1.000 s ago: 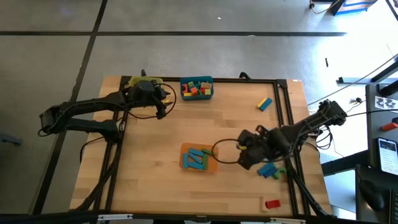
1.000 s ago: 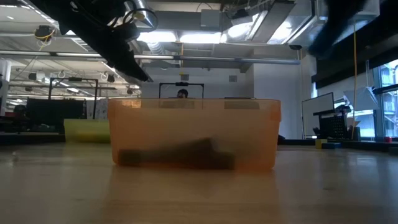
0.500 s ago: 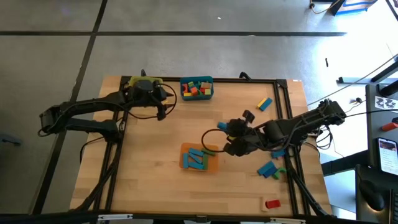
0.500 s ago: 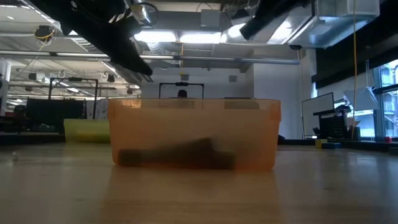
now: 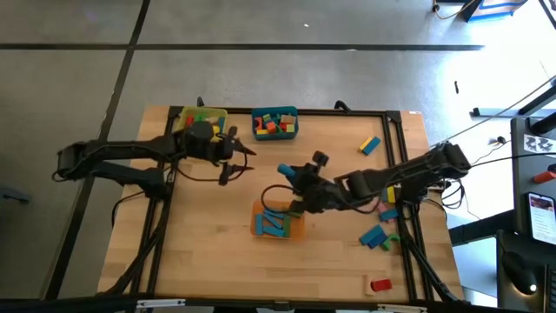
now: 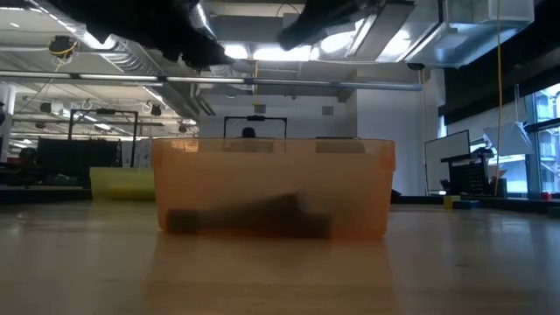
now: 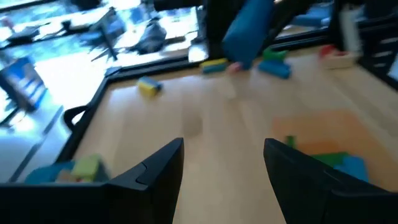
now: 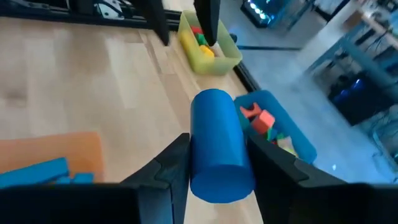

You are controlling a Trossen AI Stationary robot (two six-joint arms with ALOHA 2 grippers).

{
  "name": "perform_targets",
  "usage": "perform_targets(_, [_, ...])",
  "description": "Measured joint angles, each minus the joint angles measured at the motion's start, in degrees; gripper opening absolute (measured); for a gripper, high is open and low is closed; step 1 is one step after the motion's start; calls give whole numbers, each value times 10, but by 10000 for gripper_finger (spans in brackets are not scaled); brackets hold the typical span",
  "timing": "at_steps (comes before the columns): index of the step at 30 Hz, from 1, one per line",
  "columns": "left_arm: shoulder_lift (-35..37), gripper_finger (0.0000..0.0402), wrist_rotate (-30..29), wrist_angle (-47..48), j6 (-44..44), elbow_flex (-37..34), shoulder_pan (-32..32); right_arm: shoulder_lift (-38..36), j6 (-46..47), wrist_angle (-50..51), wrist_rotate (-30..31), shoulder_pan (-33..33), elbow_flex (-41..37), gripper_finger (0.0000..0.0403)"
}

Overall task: Sort blocks by size
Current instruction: Put the blue cylindrical block into the yellow bin

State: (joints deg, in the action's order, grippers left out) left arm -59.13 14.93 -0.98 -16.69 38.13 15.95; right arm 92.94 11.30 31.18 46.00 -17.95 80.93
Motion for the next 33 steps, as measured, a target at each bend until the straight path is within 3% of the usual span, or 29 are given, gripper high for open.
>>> perform_targets(6, [0, 205, 1, -29, -5, 0, -44, 30, -102, -105, -31, 32, 0, 138])
perform_targets(20, [0, 205, -3, -85, 0, 0, -72, 38, -164, -224, -138, 46, 0, 138])
perform_targets(33, [0, 205, 8, -91, -18, 0, -104, 74, -222, -316, -156, 45, 0, 138])
